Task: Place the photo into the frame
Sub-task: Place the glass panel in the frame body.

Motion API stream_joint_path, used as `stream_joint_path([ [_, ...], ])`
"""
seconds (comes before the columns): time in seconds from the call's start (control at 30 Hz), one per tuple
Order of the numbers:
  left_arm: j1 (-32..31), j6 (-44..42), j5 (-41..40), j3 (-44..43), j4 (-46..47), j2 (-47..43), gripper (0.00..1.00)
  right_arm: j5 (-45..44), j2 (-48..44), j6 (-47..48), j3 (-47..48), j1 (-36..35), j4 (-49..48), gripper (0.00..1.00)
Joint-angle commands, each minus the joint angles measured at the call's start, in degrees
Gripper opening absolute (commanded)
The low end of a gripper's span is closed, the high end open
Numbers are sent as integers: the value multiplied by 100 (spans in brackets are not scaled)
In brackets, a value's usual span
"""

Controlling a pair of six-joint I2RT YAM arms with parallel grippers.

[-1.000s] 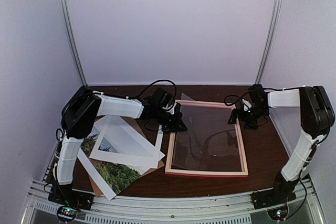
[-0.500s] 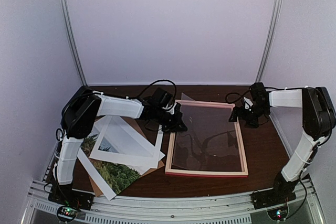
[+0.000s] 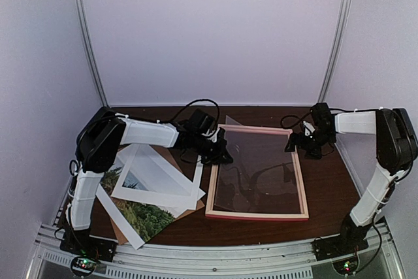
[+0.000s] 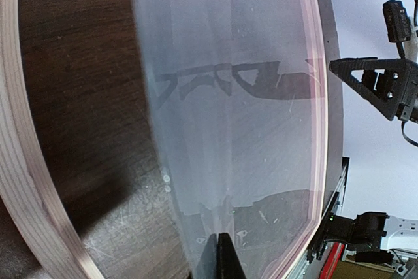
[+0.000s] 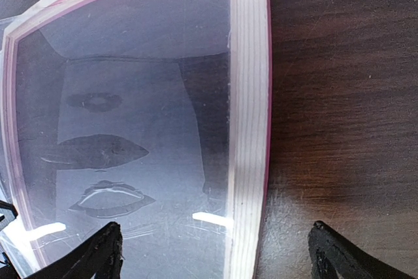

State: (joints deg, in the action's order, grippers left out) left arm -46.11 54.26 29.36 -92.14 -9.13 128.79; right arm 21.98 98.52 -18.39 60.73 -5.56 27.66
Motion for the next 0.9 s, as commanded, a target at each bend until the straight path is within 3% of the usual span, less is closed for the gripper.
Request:
stream_joint_path([
  [0.0, 14, -142, 100, 38, -23, -325, 0, -150, -140, -16, 114, -19, 22, 98],
  [0.87, -1, -127, 97, 176, 65, -373, 0, -167, -199, -48, -41, -24, -32, 98],
])
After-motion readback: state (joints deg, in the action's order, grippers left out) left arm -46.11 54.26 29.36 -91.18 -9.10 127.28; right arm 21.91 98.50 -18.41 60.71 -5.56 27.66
